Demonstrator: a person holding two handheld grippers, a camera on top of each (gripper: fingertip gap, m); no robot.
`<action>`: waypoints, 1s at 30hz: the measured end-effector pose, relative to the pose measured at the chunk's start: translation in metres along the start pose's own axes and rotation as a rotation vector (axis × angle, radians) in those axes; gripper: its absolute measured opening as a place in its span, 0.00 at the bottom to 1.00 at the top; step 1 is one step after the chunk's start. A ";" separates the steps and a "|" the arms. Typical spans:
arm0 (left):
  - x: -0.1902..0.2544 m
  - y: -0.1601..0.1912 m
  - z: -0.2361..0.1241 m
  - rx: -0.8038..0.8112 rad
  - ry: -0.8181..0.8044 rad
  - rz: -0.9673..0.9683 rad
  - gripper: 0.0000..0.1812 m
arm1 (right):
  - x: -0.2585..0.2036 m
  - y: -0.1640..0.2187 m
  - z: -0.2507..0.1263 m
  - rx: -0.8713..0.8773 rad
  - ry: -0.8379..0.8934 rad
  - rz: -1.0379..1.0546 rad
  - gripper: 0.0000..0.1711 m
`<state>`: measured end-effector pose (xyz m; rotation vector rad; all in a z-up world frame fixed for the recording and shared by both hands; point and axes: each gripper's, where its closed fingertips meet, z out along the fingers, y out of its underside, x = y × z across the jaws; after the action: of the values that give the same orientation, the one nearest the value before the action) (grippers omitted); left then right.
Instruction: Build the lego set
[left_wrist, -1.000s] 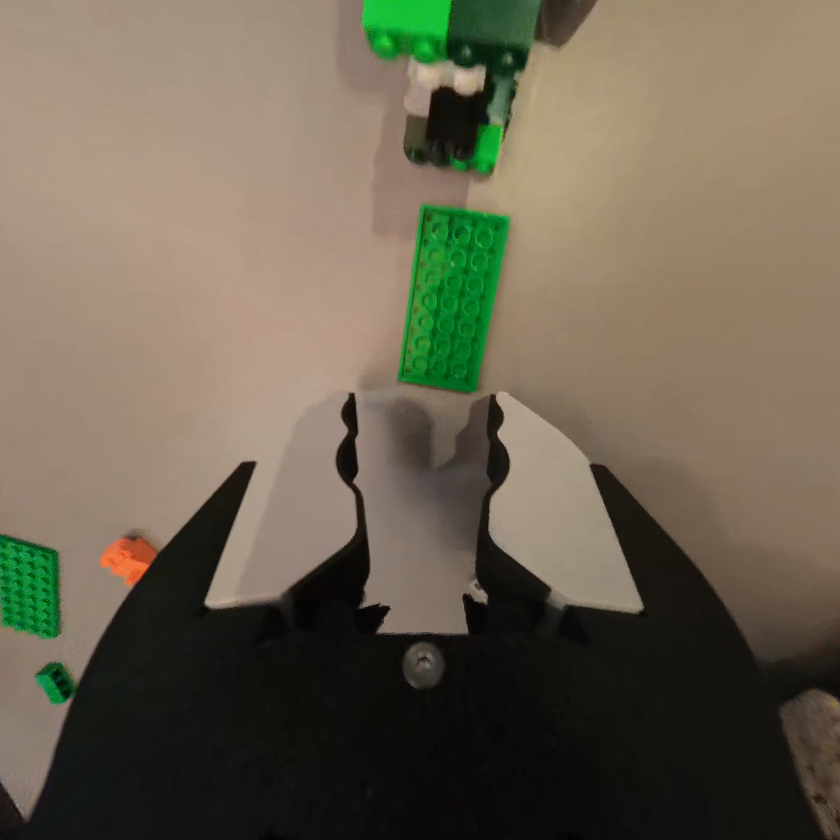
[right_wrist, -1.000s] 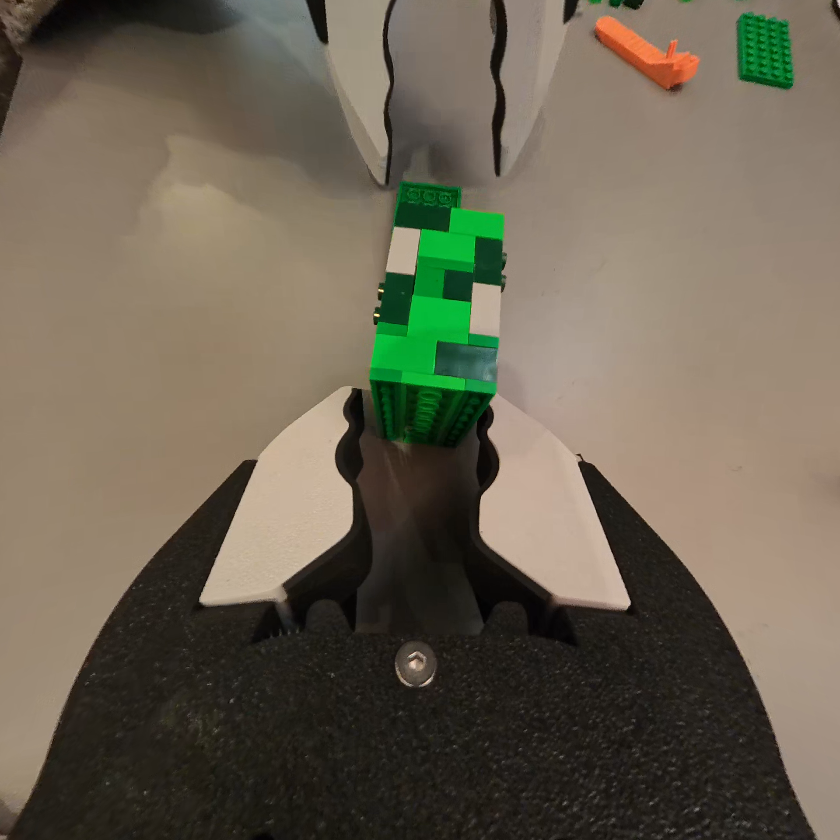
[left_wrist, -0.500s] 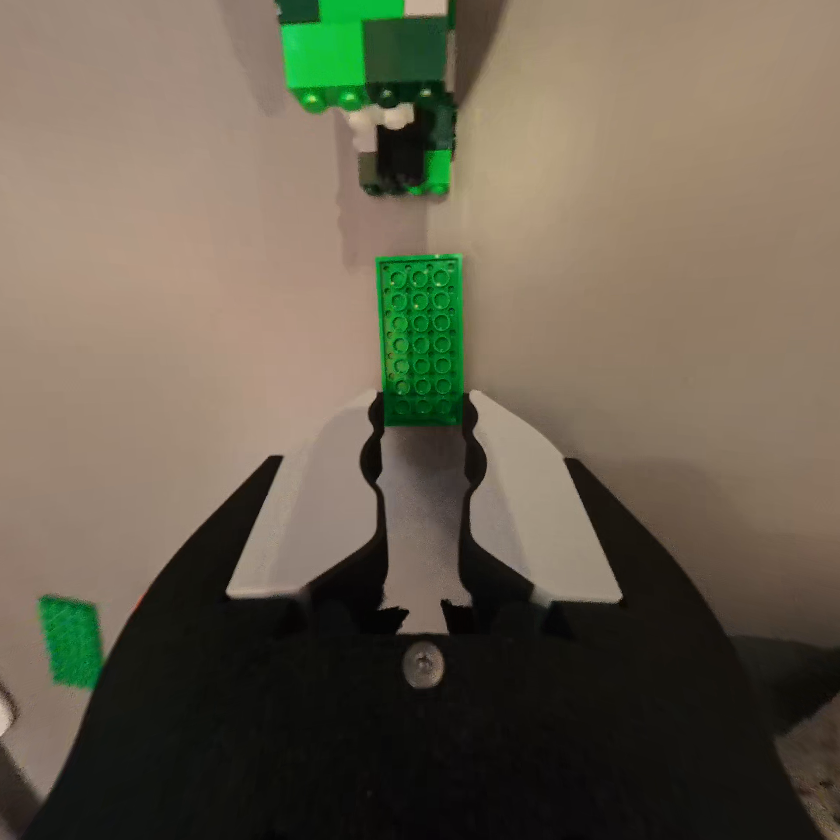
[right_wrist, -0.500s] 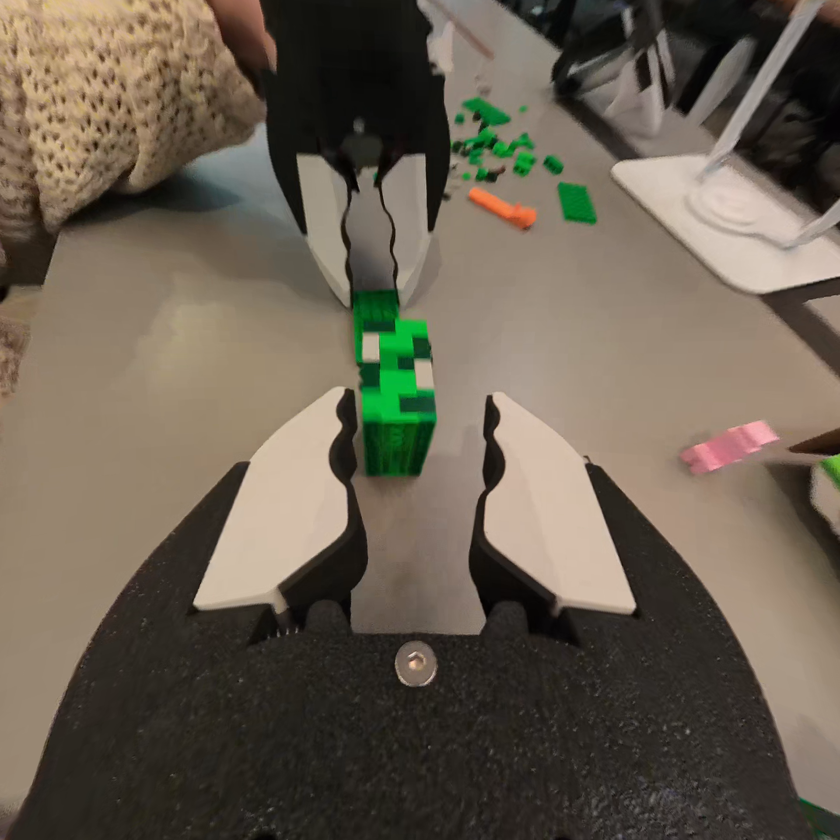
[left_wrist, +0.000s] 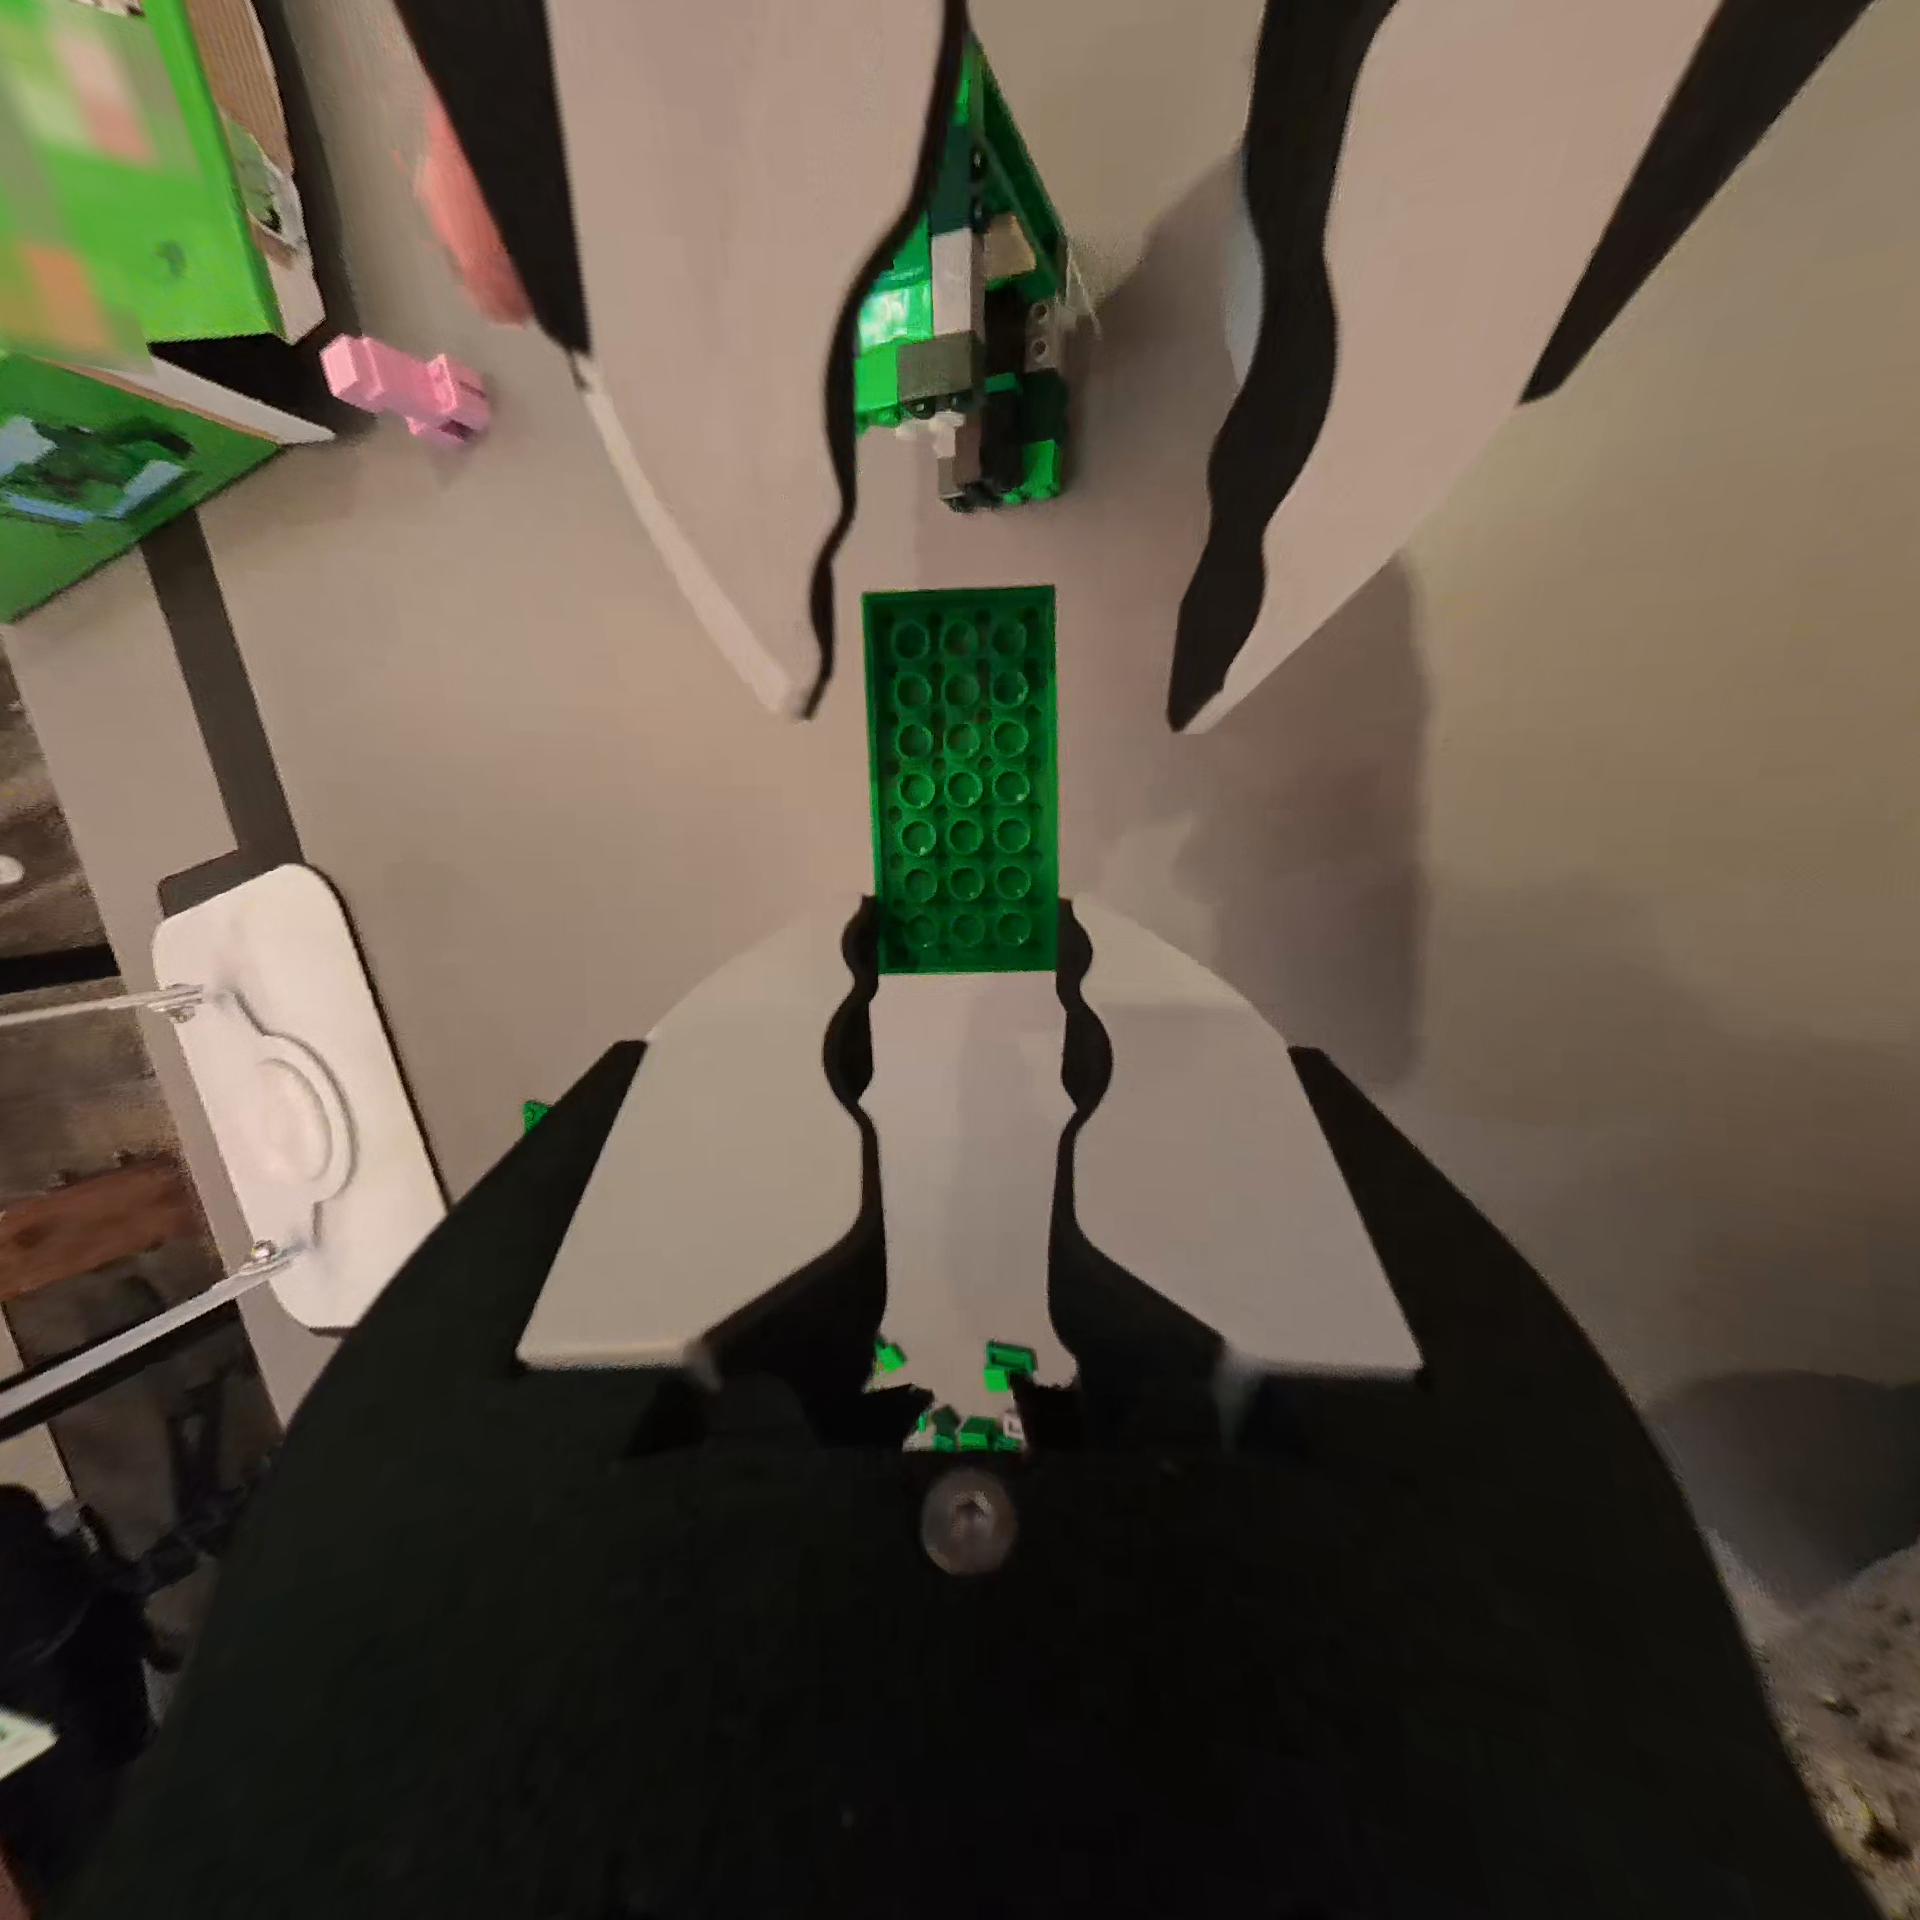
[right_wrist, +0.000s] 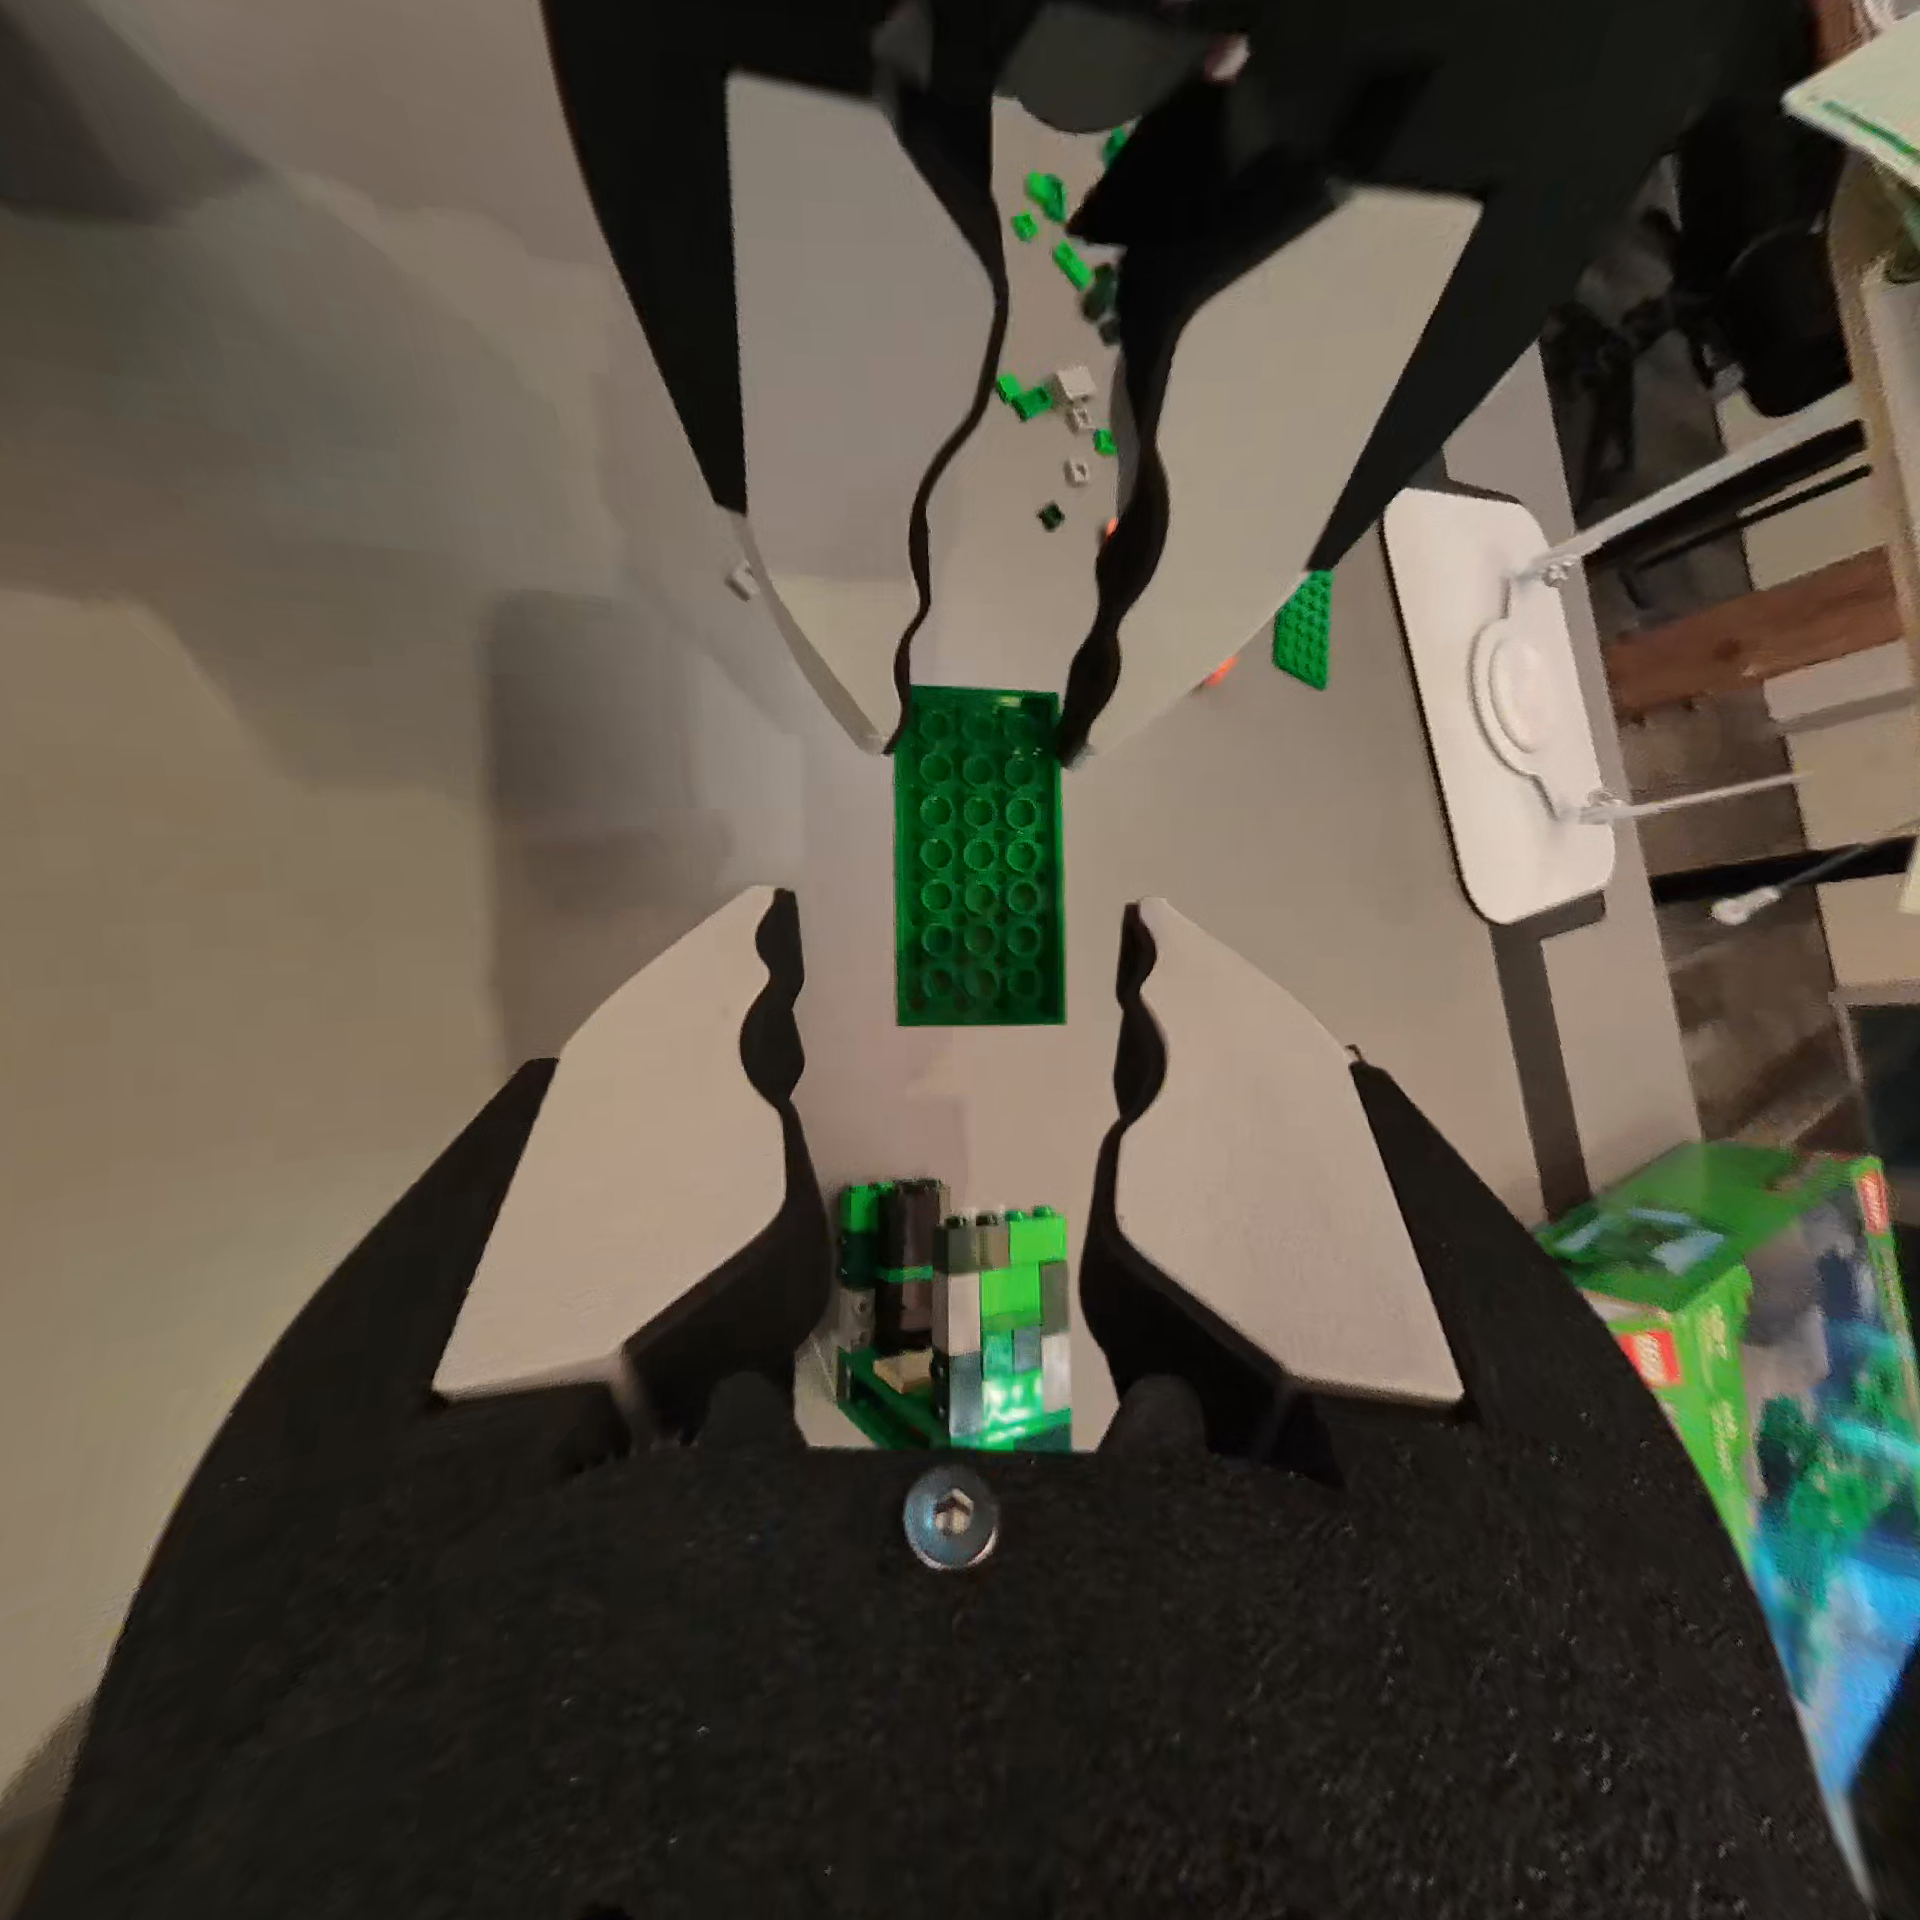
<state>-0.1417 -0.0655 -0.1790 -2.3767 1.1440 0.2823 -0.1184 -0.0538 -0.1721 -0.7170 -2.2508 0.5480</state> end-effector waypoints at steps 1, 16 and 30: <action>0.000 0.001 -0.003 0.006 -0.004 0.001 0.18 | -0.001 -0.001 0.001 -0.002 -0.017 0.016 0.33; -0.011 -0.032 -0.032 0.298 -0.092 0.007 0.26 | 0.018 -0.004 -0.017 0.158 0.103 0.089 0.21; -0.035 -0.105 -0.130 1.245 0.029 -0.224 0.32 | 0.048 -0.070 -0.122 0.949 0.135 0.340 0.21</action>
<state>-0.0855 -0.0515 -0.0188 -1.3460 0.6881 -0.4380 -0.0818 -0.0557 -0.0279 -0.5860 -1.4695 1.5280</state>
